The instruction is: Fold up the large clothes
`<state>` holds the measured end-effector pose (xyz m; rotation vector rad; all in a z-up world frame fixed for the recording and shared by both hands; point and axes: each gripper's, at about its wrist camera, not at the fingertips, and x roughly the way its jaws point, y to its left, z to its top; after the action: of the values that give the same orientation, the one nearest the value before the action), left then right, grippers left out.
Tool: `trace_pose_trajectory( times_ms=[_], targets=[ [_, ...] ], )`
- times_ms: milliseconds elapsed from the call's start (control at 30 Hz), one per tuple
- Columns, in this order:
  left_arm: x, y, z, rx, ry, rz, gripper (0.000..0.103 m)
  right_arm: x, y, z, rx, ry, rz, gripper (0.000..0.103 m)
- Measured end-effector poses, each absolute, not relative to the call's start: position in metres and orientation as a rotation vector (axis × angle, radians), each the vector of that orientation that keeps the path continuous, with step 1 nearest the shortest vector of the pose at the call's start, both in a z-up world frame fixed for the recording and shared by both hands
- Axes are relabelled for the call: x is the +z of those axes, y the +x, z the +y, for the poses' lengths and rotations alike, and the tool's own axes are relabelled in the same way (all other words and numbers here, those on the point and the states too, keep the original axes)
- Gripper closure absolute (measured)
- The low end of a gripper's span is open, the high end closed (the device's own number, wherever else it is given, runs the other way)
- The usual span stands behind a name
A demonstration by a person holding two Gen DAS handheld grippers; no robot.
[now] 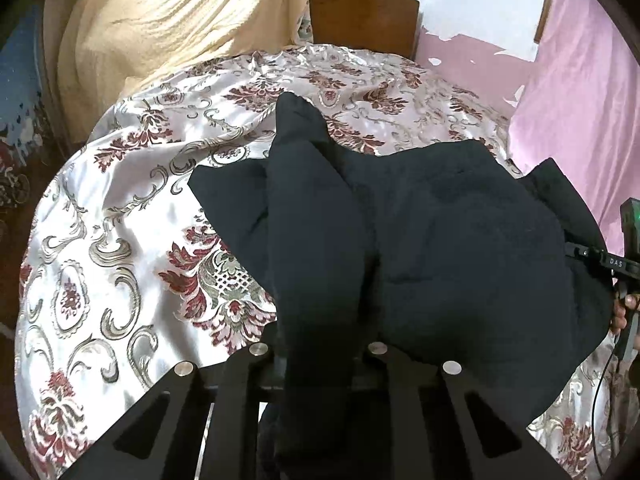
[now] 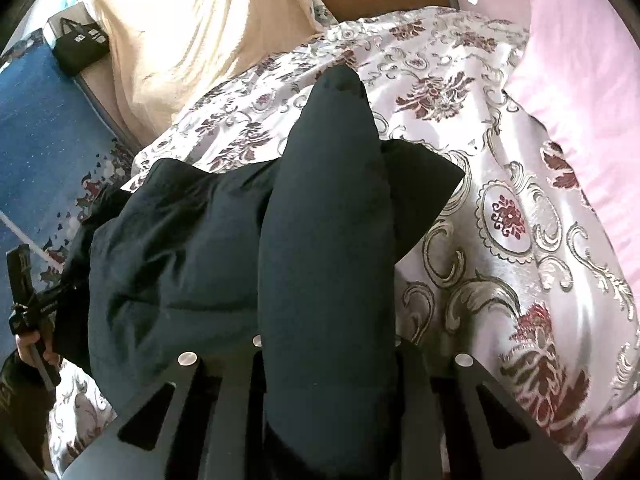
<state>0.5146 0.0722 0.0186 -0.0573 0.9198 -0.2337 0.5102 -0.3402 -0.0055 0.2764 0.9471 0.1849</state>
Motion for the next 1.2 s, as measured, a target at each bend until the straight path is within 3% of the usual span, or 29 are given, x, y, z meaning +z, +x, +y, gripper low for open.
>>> trace_pose_trajectory(
  times_ms=[700, 1200],
  targets=[
    [0.086, 0.397, 0.085, -0.23, -0.024, 0.907, 0.088, 0.067, 0.397, -0.32, 0.247, 0.239, 0.911, 0.086],
    [0.05, 0.349, 0.097, -0.225, -0.051, 0.995, 0.088, 0.038, 0.344, -0.3, 0.231, 0.258, 0.984, 0.086]
  ],
)
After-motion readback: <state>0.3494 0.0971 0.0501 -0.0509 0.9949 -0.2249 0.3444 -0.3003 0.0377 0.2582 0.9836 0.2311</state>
